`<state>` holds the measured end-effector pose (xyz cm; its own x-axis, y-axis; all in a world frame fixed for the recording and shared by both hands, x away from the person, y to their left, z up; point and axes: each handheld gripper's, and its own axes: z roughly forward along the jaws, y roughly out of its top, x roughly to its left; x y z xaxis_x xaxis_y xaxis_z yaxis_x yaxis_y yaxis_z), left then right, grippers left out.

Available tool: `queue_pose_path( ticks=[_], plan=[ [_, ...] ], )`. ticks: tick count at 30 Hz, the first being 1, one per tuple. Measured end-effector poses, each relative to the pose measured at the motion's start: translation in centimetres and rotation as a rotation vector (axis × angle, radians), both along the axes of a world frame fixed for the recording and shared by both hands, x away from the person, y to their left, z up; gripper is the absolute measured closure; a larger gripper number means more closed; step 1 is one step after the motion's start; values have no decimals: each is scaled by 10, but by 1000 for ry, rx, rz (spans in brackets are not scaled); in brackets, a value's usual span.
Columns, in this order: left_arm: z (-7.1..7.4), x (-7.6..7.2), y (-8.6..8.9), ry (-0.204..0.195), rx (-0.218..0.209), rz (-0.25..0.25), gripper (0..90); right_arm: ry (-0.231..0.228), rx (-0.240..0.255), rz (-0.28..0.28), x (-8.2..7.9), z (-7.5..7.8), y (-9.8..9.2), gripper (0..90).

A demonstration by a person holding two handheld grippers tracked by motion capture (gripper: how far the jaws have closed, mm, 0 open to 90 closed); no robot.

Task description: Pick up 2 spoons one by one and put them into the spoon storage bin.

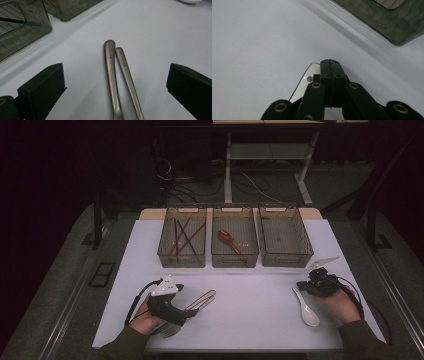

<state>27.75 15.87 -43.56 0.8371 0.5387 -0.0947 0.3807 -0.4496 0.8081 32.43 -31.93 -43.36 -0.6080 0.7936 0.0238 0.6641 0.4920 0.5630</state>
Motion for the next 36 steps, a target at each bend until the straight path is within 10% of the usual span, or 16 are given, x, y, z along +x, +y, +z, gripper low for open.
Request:
queue_pose_path(
  ticks=[36],
  plan=[
    [0, 0, -1, -2, 1, 0, 7, -3, 81, 264, -27, 2, 54, 895]
  ],
)
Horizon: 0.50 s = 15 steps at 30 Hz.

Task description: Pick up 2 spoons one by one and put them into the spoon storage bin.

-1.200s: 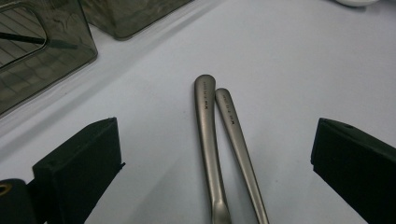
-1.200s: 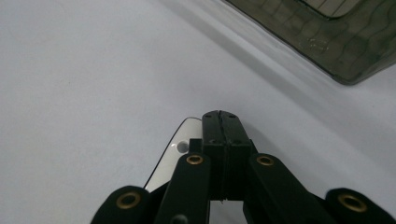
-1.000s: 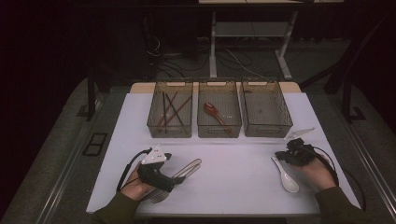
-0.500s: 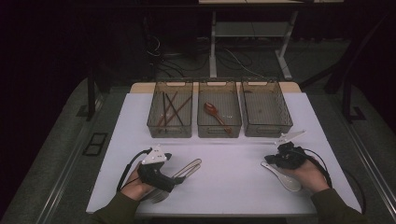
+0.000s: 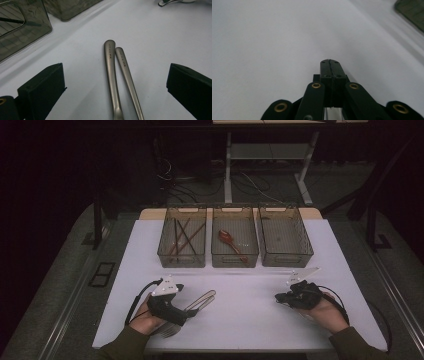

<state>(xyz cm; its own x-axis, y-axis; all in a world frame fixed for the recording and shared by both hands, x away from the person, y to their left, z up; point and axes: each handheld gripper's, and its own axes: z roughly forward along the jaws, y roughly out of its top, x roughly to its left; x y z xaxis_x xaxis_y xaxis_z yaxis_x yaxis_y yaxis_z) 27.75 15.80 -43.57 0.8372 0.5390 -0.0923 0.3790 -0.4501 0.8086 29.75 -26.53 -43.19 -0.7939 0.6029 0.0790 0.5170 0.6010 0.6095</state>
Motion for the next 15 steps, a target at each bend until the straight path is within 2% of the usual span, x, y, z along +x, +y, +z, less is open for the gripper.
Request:
queue_pose_path(
  ticks=[4, 6, 8, 15],
  plan=[
    [0, 0, 0, 1, 1, -1, 7, -4, -13, -64, 7, -1, -9, 895],
    [0, 0, 0, 1, 2, 0, 7, 11, -21, -77, 8, -3, -11, 895],
    [0, 0, 0, 1, 1, 0, 7, 21, -32, -70, 8, -6, -11, 896],
    [0, 0, 0, 0, -1, -1, 7, 62, 3, 11, 2, -7, -1, 895]
  ],
)
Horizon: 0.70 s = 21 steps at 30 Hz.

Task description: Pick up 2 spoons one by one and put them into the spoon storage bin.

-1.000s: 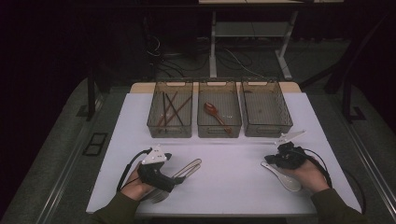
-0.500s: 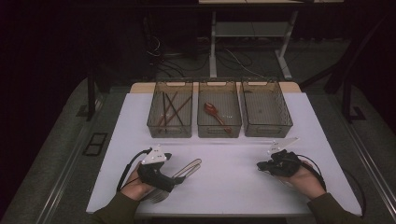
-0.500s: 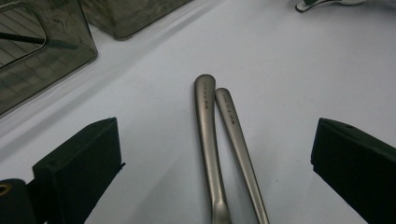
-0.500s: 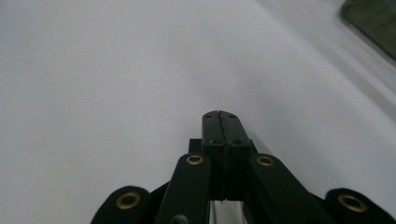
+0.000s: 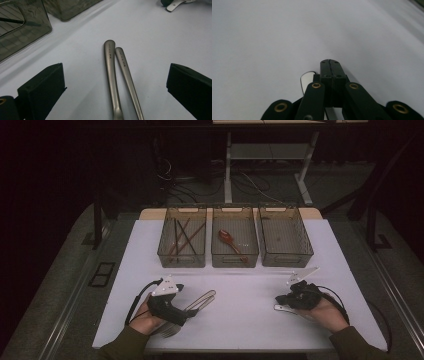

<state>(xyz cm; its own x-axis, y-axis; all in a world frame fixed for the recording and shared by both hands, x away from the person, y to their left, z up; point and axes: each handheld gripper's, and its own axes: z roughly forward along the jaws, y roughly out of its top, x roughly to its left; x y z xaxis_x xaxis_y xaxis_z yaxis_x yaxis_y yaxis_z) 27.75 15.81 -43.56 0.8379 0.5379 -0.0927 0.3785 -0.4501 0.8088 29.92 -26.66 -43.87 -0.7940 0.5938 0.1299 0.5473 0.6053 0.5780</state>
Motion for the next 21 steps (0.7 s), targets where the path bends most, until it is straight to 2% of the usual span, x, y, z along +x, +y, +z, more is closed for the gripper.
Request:
queue_pose_path(
  ticks=[3, 5, 9, 18, 21],
  plan=[
    [0, 0, 0, 1, 1, 0, 7, 11, 10, 45, -4, 0, 4, 895],
    [0, 0, 0, 1, 1, 0, 7, 4, 10, 49, -5, 0, 5, 895],
    [0, 0, 0, 0, 2, -1, 7, -24, 41, 7, -5, 7, -5, 890],
    [0, 0, 0, -1, 10, -5, 7, -57, 84, -107, -22, 17, -53, 690],
    [0, 0, 0, 0, 12, -4, 7, -45, 91, -141, -31, 16, -69, 629]
  ],
)
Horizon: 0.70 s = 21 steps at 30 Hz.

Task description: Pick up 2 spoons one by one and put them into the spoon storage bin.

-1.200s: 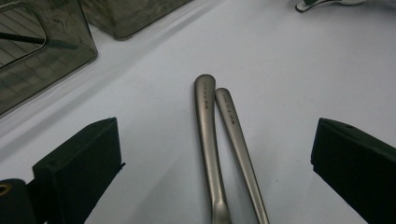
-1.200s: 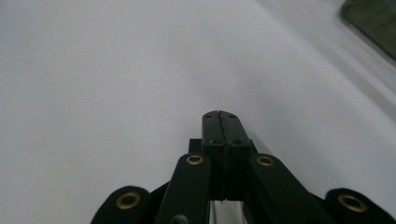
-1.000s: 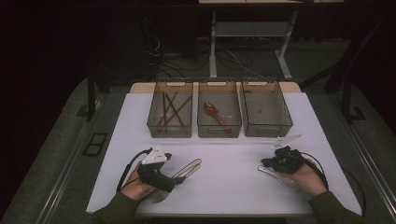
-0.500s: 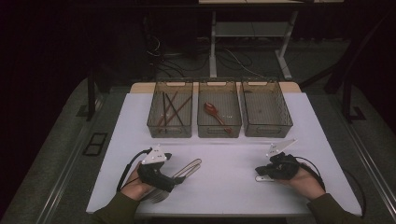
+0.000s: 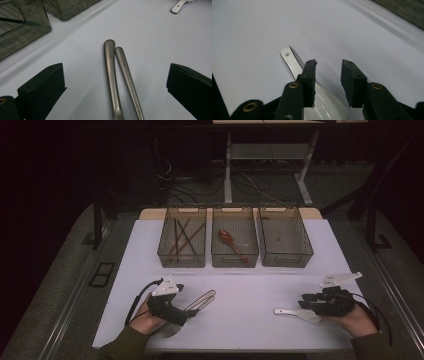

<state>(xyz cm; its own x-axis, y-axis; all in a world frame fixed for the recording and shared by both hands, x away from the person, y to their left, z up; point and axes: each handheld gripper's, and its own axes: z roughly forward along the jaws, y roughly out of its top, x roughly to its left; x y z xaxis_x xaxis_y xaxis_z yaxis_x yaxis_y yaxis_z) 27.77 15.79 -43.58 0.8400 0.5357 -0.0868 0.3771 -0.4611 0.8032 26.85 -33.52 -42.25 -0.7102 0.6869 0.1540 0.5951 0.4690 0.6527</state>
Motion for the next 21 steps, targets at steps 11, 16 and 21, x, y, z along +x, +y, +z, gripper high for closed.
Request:
queue_pose_path(
  ticks=[11, 16, 21],
  plan=[
    [0, 0, -1, 2, 2, 1, 7, 48, -6, -31, -15, -8, -29, 509],
    [0, 0, -1, 3, 3, 0, 7, 86, -27, 10, -15, -15, -25, 553],
    [0, 0, -1, 2, 4, -2, 7, 91, -42, 48, -15, -17, -22, 663]
  ],
)
